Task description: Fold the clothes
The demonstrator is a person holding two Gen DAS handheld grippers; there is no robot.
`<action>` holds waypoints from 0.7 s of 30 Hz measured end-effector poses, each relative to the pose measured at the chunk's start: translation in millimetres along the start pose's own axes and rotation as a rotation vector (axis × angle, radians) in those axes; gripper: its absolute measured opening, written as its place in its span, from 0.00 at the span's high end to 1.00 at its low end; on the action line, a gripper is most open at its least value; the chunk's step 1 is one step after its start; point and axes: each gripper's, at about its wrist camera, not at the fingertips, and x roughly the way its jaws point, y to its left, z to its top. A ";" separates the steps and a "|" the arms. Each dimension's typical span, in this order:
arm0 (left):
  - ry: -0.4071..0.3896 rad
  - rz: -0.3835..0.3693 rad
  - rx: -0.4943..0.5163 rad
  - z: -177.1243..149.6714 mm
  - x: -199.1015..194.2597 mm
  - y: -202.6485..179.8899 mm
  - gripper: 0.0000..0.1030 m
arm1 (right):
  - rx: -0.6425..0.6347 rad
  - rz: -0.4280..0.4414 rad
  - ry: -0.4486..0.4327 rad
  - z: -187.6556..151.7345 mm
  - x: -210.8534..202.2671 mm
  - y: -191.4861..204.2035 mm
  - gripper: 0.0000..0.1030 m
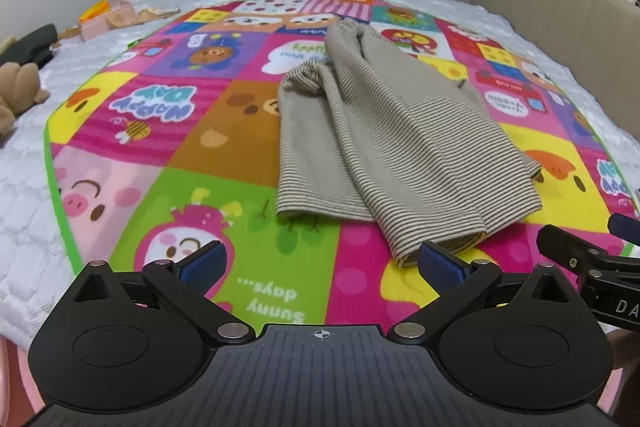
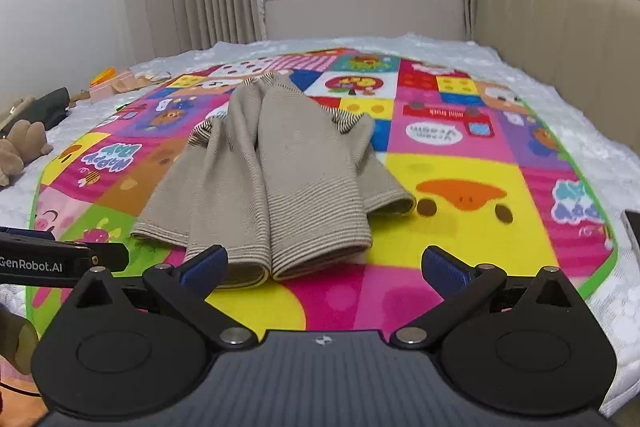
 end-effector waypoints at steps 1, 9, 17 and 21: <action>0.004 -0.003 0.001 -0.6 -0.4 0.3 0.00 | -0.005 -0.007 -0.005 0.0 -0.8 0.9 0.00; 0.043 -0.011 0.018 -4.0 -0.3 -1.8 0.00 | 0.015 0.008 0.016 -4.5 -1.4 4.0 0.00; 0.052 -0.016 0.016 -4.1 -2.7 -6.8 0.00 | 0.056 0.043 0.069 -4.7 0.6 -3.5 0.00; 0.056 -0.015 0.013 -4.2 -2.8 -8.3 0.00 | 0.057 0.049 0.075 -5.5 0.7 -4.6 0.00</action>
